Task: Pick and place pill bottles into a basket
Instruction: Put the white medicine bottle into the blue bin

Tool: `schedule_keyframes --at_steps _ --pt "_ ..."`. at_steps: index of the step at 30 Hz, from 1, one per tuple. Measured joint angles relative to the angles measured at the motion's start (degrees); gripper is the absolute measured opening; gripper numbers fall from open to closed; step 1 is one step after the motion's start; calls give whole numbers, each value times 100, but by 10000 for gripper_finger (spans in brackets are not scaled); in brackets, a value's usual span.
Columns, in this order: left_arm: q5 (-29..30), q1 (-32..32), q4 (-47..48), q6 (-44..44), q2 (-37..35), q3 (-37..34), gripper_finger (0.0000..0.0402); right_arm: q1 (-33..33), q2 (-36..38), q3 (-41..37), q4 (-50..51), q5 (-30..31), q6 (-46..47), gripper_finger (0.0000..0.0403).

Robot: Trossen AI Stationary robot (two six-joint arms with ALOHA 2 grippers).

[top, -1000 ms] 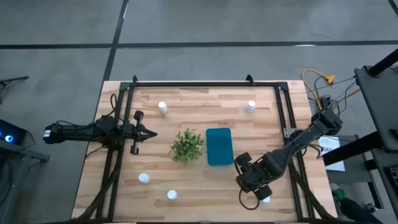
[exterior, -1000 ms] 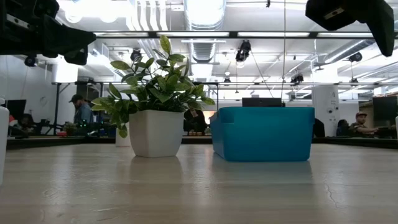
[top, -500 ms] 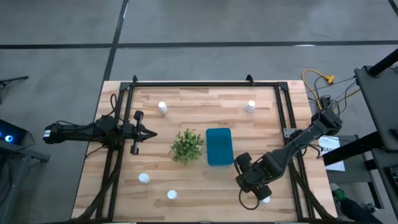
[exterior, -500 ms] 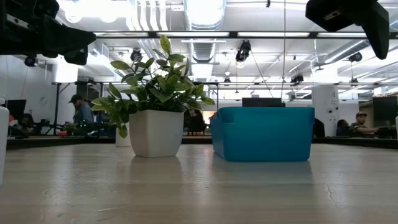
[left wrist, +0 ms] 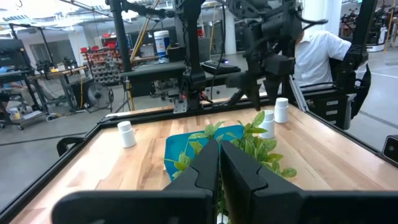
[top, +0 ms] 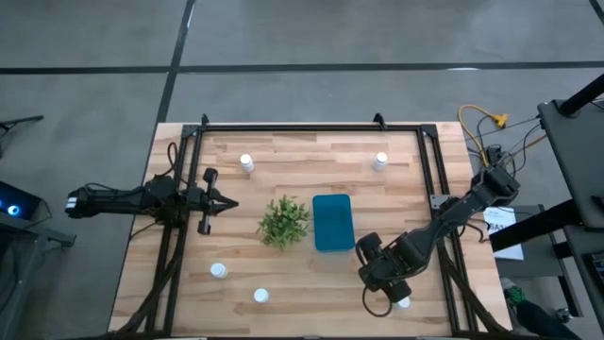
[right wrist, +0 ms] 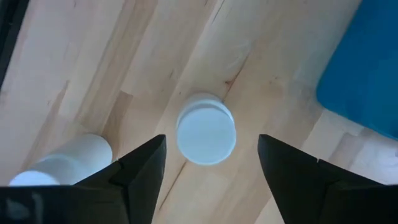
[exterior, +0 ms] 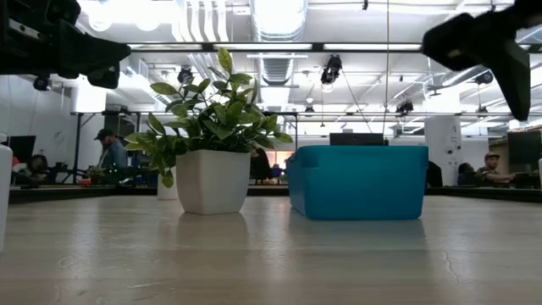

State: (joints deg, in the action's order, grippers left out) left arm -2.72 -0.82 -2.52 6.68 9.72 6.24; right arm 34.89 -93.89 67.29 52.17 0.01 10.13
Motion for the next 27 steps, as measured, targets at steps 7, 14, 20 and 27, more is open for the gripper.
schedule_keyframes --at_steps 7,14,20,27 --pt "0 1 2 0 0 0 0 0 0 -396 -490 -4 -1 249" --pt "1 -1 2 0 0 0 0 2 0 -698 -1123 -65 -2 251" --pt "0 -1 2 0 0 1 0 2 2 -784 -1154 -65 -2 246" --pt "0 -1 2 0 0 0 0 2 2 -829 -1250 -63 -2 242"
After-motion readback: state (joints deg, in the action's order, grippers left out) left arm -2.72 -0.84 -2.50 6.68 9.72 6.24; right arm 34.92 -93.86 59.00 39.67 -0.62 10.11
